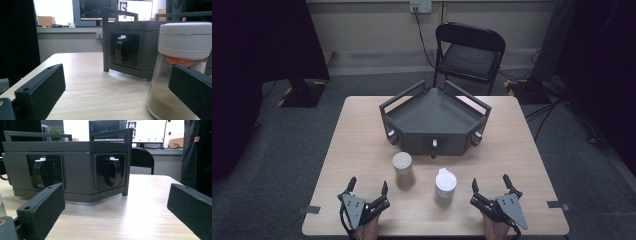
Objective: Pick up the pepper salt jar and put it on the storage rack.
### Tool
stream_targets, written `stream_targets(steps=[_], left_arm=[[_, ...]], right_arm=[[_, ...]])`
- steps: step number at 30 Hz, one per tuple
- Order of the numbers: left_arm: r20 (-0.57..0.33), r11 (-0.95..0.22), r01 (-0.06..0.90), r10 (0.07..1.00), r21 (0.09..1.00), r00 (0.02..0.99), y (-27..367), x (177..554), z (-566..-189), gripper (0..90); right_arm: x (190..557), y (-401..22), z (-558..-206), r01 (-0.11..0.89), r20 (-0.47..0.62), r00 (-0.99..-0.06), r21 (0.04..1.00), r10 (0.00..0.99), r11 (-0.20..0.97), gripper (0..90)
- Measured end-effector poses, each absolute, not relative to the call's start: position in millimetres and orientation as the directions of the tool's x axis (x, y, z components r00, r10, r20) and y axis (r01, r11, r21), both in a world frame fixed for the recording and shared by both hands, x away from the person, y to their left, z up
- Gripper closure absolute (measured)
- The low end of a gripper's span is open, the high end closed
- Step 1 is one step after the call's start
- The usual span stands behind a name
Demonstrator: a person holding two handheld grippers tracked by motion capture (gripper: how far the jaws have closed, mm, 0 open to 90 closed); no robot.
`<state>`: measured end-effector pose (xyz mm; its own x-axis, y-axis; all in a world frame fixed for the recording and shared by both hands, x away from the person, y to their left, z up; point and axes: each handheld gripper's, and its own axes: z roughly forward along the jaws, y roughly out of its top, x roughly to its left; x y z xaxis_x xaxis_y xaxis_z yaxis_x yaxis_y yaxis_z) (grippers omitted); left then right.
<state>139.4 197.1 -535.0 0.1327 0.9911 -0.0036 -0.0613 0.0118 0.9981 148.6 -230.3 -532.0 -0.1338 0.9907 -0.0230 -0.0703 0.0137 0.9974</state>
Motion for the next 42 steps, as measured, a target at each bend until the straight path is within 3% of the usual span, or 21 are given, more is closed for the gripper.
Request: stream_targets(steps=[42], left_arm=[[-0.022,0.029,-0.038,0.984,0.999,0.178,200.7,140.9,-526.1,0.0]], right_arm=[[148.5,-230.7,-531.5,-0.067,-0.020,-0.136,0.998,0.991,0.011,0.2]])
